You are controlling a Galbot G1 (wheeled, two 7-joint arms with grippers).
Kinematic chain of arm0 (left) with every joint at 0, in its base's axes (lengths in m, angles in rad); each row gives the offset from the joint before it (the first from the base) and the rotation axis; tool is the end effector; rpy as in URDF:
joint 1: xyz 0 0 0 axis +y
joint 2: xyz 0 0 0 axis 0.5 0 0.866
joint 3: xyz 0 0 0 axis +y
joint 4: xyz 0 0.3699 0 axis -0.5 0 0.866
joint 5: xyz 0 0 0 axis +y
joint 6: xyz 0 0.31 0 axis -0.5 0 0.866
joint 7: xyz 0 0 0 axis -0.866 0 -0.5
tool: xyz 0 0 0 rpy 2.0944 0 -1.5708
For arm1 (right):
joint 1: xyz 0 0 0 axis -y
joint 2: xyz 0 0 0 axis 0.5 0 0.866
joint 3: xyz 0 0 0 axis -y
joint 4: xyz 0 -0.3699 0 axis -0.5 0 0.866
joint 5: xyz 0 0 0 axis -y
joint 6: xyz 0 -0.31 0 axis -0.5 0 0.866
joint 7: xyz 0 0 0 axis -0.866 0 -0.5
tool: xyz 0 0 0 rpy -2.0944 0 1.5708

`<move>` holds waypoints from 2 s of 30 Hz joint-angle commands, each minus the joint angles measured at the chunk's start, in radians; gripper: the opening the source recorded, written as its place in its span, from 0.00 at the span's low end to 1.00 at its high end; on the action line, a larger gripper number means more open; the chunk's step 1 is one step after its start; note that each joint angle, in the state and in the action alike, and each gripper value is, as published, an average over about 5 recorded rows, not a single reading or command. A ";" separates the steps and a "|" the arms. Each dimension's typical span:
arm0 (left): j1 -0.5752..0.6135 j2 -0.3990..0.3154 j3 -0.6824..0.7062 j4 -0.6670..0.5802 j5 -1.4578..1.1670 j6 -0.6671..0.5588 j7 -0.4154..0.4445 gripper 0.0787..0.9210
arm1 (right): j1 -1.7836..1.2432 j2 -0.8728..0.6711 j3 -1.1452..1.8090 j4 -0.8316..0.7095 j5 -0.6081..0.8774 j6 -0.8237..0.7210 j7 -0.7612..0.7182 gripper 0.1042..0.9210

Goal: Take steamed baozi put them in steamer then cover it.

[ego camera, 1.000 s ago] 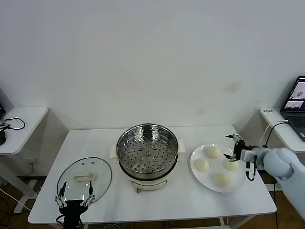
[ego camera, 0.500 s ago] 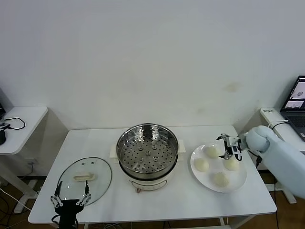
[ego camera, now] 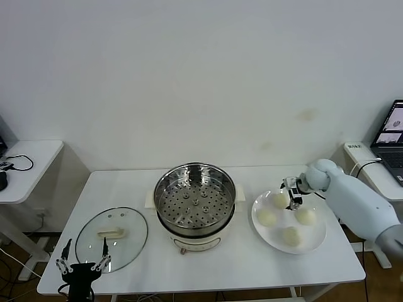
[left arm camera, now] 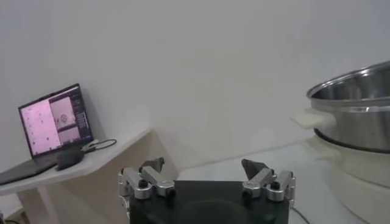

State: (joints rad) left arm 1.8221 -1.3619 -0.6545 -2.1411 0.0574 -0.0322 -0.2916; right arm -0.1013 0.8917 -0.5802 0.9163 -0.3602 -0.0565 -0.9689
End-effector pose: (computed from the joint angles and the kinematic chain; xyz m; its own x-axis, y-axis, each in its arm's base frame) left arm 0.0512 0.0753 -0.3175 -0.9629 -0.2609 0.0691 -0.2253 0.9181 0.3261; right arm 0.5292 -0.1800 -0.2452 -0.3369 -0.0665 0.9392 -0.9353 -0.0913 -0.3420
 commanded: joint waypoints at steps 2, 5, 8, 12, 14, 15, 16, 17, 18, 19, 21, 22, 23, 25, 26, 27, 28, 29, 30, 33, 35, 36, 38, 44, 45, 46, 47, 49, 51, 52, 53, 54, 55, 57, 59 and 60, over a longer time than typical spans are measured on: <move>0.000 0.000 -0.008 0.000 0.001 0.000 0.000 0.88 | 0.021 0.041 -0.025 -0.060 -0.012 0.003 0.000 0.82; 0.000 0.001 -0.009 -0.002 0.001 0.000 -0.001 0.88 | 0.020 0.051 -0.020 -0.070 -0.013 0.003 0.004 0.77; 0.001 0.002 -0.010 -0.003 0.001 0.000 -0.002 0.88 | 0.021 0.057 -0.020 -0.073 -0.012 0.001 0.003 0.72; 0.001 0.002 -0.012 -0.003 0.001 -0.001 -0.003 0.88 | 0.024 0.058 -0.022 -0.073 -0.015 -0.001 -0.001 0.68; 0.001 0.002 -0.011 -0.002 0.001 -0.001 -0.003 0.88 | 0.024 0.057 -0.024 -0.074 -0.017 -0.001 -0.005 0.66; 0.001 0.001 -0.011 -0.002 0.001 -0.001 -0.003 0.88 | 0.025 0.056 -0.025 -0.074 -0.018 -0.001 -0.008 0.65; 0.002 0.001 -0.011 -0.002 0.001 -0.001 -0.004 0.88 | 0.025 0.055 -0.025 -0.072 -0.018 0.000 -0.012 0.64; 0.002 0.001 -0.010 -0.002 0.001 -0.001 -0.004 0.88 | 0.025 0.053 -0.025 -0.070 -0.018 0.002 -0.015 0.63; 0.002 0.001 -0.010 -0.003 0.001 -0.001 -0.004 0.88 | 0.026 0.050 -0.026 -0.066 -0.017 0.003 -0.018 0.61; 0.002 0.001 -0.010 -0.003 0.001 -0.001 -0.004 0.88 | 0.028 0.046 -0.026 -0.060 -0.015 0.004 -0.020 0.60; 0.003 0.001 -0.010 -0.003 0.000 -0.001 -0.004 0.88 | 0.033 0.035 -0.031 -0.046 -0.009 0.005 -0.022 0.56; 0.003 0.002 -0.010 -0.004 0.000 -0.001 -0.004 0.88 | 0.037 0.028 -0.036 -0.036 -0.003 0.005 -0.023 0.55; 0.003 0.002 -0.010 -0.004 0.000 -0.001 -0.004 0.88 | 0.042 0.021 -0.041 -0.026 0.004 0.005 -0.024 0.54; 0.004 0.002 -0.010 -0.005 0.000 -0.001 -0.005 0.88 | 0.058 0.003 -0.059 0.002 0.029 0.003 -0.025 0.53; 0.004 0.003 -0.010 -0.006 0.000 -0.001 -0.005 0.88 | 0.070 -0.010 -0.072 0.022 0.046 0.000 -0.026 0.53; 0.004 0.003 -0.010 -0.006 0.000 -0.001 -0.005 0.88 | 0.086 -0.023 -0.086 0.044 0.066 -0.003 -0.026 0.54; 0.004 0.004 -0.010 -0.007 0.000 0.000 -0.005 0.88 | 0.105 -0.038 -0.102 0.070 0.089 -0.007 -0.027 0.54; 0.003 0.005 -0.010 -0.007 -0.001 0.000 -0.005 0.88 | 0.131 -0.053 -0.122 0.099 0.117 -0.012 -0.028 0.54; 0.003 0.006 -0.010 -0.006 -0.001 0.000 -0.005 0.88 | 0.160 -0.069 -0.143 0.129 0.146 -0.018 -0.029 0.54; 0.001 0.011 -0.009 -0.007 -0.004 0.001 -0.005 0.88 | 0.265 -0.109 -0.210 0.215 0.237 -0.036 -0.030 0.55; -0.001 0.015 -0.007 -0.007 -0.007 0.003 -0.004 0.88 | 0.341 -0.124 -0.256 0.261 0.288 -0.047 -0.032 0.55; -0.002 0.018 -0.006 -0.007 -0.009 0.004 -0.003 0.88 | 0.381 -0.127 -0.280 0.279 0.313 -0.051 -0.032 0.55; -0.006 0.021 -0.005 -0.007 -0.014 0.007 -0.002 0.88 | 0.459 -0.126 -0.330 0.314 0.366 -0.060 -0.035 0.55; -0.015 0.029 0.001 -0.008 -0.022 0.011 -0.001 0.88 | 0.698 -0.068 -0.485 0.379 0.495 -0.074 -0.035 0.55; -0.015 0.030 0.002 -0.009 -0.022 0.011 -0.001 0.88 | 0.720 -0.053 -0.505 0.383 0.510 -0.074 -0.033 0.55; -0.015 0.031 0.002 -0.009 -0.022 0.011 0.000 0.88 | 0.738 -0.036 -0.521 0.385 0.524 -0.072 -0.030 0.55; -0.016 0.032 0.003 -0.010 -0.023 0.011 0.000 0.88 | 0.757 -0.014 -0.540 0.387 0.540 -0.070 -0.025 0.55; -0.018 0.034 0.003 -0.011 -0.024 0.011 0.000 0.88 | 0.772 0.027 -0.555 0.388 0.560 -0.061 -0.013 0.55; -0.022 0.036 0.002 -0.011 -0.026 0.012 0.000 0.88 | 0.773 0.075 -0.566 0.393 0.582 -0.050 0.005 0.55; -0.024 0.037 0.000 -0.011 -0.028 0.012 0.001 0.88 | 0.768 0.101 -0.571 0.397 0.591 -0.045 0.014 0.55; -0.025 0.038 -0.001 -0.010 -0.029 0.012 0.001 0.88 | 0.763 0.129 -0.578 0.403 0.599 -0.038 0.024 0.55; -0.026 0.040 -0.003 -0.009 -0.031 0.013 0.001 0.88 | 0.757 0.153 -0.587 0.407 0.605 -0.032 0.032 0.55; -0.026 0.041 -0.004 -0.009 -0.032 0.013 0.002 0.88 | 0.750 0.180 -0.599 0.410 0.608 -0.023 0.039 0.55; -0.024 0.043 -0.008 -0.010 -0.033 0.013 0.003 0.88 | 0.733 0.227 -0.622 0.406 0.592 0.006 0.049 0.55; -0.022 0.043 -0.011 -0.013 -0.034 0.013 0.003 0.88 | 0.718 0.266 -0.646 0.395 0.561 0.043 0.056 0.55; -0.022 0.043 -0.014 -0.015 -0.034 0.013 0.004 0.88 | 0.710 0.284 -0.658 0.389 0.536 0.064 0.059 0.55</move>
State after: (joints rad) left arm 1.8000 -1.3198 -0.6696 -2.1590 0.0245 -0.0197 -0.2881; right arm 0.5498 1.0088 -1.1185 1.2780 0.1485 -0.0672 -0.9456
